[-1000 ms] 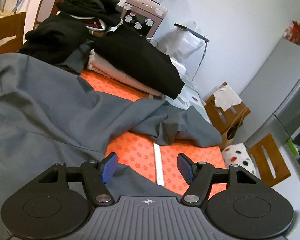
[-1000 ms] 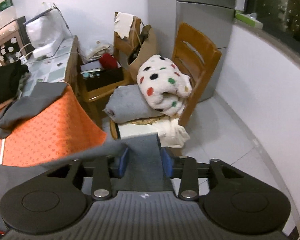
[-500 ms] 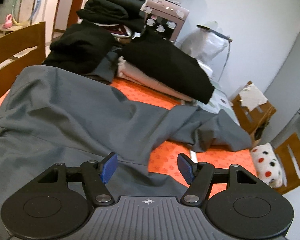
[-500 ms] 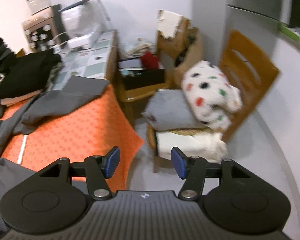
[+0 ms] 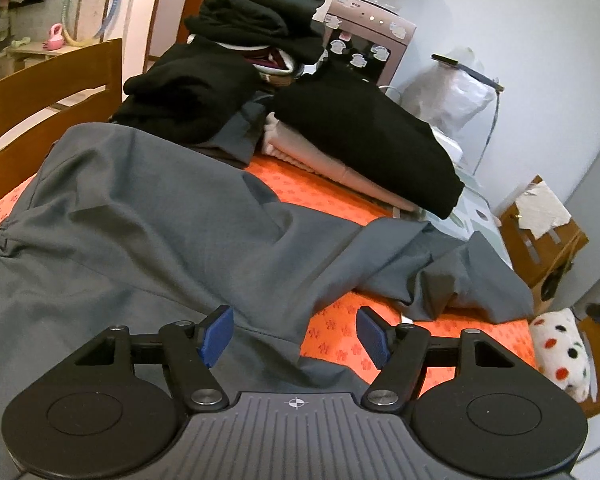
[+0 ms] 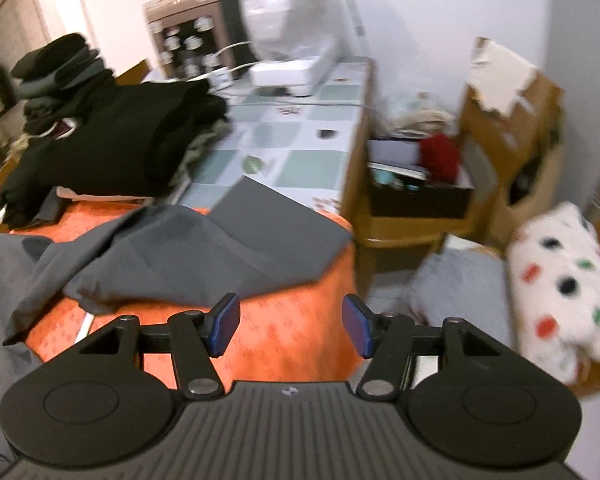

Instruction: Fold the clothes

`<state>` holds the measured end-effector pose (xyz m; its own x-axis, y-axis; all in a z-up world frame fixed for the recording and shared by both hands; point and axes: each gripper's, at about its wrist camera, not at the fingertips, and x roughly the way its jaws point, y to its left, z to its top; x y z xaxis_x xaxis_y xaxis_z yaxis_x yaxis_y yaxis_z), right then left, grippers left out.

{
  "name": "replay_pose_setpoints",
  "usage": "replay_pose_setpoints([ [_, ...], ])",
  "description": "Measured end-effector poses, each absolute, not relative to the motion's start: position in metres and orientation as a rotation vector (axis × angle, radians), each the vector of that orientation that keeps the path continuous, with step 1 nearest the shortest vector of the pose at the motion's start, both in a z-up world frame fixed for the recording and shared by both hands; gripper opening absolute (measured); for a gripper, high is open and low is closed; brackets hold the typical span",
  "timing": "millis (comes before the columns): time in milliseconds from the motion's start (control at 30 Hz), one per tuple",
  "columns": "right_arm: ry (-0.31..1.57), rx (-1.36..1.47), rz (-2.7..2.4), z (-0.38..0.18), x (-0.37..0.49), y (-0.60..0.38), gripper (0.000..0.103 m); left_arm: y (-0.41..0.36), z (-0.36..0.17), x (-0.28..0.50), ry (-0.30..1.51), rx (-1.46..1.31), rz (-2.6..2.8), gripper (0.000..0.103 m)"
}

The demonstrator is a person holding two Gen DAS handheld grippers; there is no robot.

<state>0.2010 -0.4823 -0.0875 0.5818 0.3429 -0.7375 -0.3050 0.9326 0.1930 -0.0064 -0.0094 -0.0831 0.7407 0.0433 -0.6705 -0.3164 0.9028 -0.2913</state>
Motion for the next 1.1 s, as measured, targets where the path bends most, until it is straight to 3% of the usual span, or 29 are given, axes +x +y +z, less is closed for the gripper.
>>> replay_pose_setpoints([
  [267,0.937,-0.096,0.587,-0.132,0.274,-0.437,0.063,-0.028,-0.097,0.032,0.759,-0.319,0.184,0.072],
  [667,0.991,-0.351,0.763,-0.175,0.305,-0.403,0.063,-0.053,-0.136,0.117,0.858,-0.142,0.118,0.071],
  [700,0.993,-0.366,0.768,-0.176,0.306,-0.401,0.061,-0.053,-0.138,0.121,0.868,-0.14,0.117,0.068],
  [800,0.997,-0.394,0.777,-0.18,0.307,-0.398,0.051,-0.054,-0.143,0.129,0.884,-0.102,0.129,0.046],
  [867,1.01,-0.4,0.784,-0.182,0.307,-0.396,0.03,-0.054,-0.143,0.13,0.879,-0.08,0.14,0.023],
  [900,1.019,-0.399,0.785,-0.182,0.307,-0.396,0.013,-0.053,-0.142,0.13,0.874,-0.076,0.148,0.009],
  [967,0.996,-0.401,0.767,-0.177,0.302,-0.396,0.007,-0.05,-0.136,0.127,0.838,-0.09,0.168,0.007],
  [1100,0.883,-0.412,0.654,-0.149,0.291,-0.401,0.005,-0.041,-0.115,0.118,0.756,-0.129,0.207,0.005],
])
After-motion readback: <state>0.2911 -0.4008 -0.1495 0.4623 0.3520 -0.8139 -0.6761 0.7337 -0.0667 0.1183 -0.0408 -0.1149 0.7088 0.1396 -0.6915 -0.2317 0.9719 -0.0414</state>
